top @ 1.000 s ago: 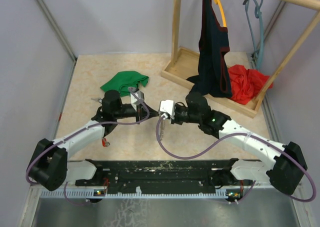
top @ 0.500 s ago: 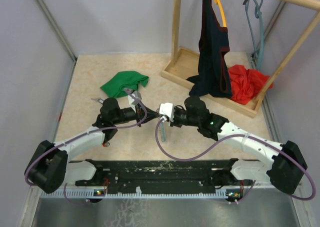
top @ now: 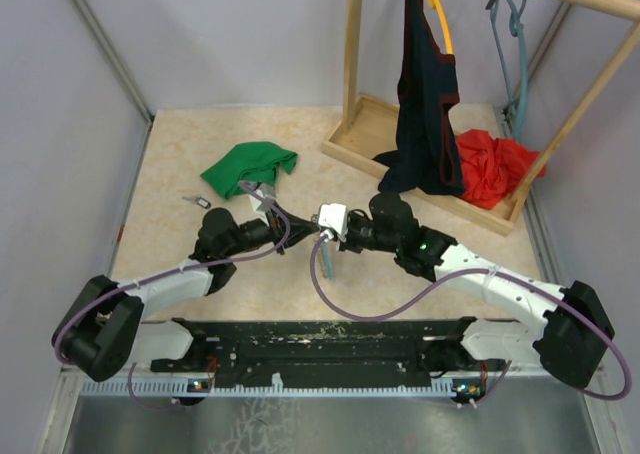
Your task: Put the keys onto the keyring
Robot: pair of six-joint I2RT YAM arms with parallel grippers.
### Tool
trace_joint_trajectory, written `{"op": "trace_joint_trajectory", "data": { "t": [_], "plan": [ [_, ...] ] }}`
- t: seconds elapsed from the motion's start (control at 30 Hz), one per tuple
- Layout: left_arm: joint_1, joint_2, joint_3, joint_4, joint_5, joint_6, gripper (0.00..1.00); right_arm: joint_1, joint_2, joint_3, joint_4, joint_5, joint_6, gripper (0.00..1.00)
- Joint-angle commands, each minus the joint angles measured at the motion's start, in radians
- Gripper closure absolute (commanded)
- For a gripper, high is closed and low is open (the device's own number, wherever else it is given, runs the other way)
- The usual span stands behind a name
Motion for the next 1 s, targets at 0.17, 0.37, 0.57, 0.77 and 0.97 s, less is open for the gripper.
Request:
{"op": "trace_joint_trajectory", "data": {
  "t": [0.17, 0.37, 0.57, 0.77, 0.97],
  "plan": [
    [-0.004, -0.03, 0.045, -0.072, 0.005, 0.147, 1.0, 0.024, -0.06, -0.045, -0.003, -0.015, 0.124, 0.93],
    [-0.004, -0.027, 0.075, -0.179, 0.059, 0.259, 1.0, 0.023, -0.114, -0.035, -0.072, 0.028, 0.214, 0.75],
    [-0.004, -0.043, 0.102, -0.265, 0.127, 0.359, 1.0, -0.024, -0.127, -0.004, -0.06, -0.012, 0.247, 0.7],
    [-0.006, -0.065, 0.133, -0.361, 0.174, 0.446, 1.0, -0.104, -0.067, 0.046, -0.006, -0.18, 0.219, 0.7],
    [-0.006, -0.061, 0.143, -0.365, 0.21, 0.461, 1.0, -0.12, 0.007, 0.076, 0.015, -0.252, 0.169, 0.7]
  ]
}}
